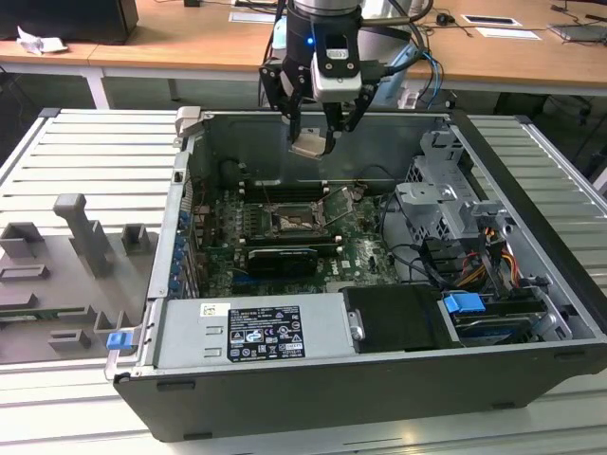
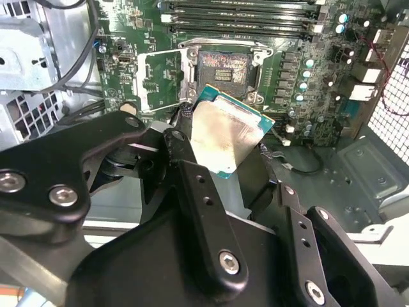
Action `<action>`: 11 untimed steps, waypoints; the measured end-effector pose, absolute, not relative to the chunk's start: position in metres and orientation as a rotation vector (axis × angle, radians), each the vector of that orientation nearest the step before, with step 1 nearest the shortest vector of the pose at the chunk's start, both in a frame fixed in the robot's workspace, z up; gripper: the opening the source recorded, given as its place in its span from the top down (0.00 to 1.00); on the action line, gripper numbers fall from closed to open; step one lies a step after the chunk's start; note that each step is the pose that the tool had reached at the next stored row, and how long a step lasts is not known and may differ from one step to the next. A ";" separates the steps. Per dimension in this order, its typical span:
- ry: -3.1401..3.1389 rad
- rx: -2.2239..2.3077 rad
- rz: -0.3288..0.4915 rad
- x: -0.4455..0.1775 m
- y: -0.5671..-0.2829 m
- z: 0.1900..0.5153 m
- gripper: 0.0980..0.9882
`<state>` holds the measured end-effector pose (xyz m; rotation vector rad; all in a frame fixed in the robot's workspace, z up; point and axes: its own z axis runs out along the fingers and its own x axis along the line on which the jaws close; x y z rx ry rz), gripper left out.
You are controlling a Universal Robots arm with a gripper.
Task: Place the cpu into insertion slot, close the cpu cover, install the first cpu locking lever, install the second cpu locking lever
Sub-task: 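Place the cpu into insertion slot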
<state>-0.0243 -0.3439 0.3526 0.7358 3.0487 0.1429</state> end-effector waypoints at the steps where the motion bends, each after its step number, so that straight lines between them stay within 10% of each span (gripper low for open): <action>1: 3.046 0.744 0.143 -0.024 -0.344 0.353 0.52; 11: 2.984 0.944 0.142 -0.024 -0.344 0.350 0.52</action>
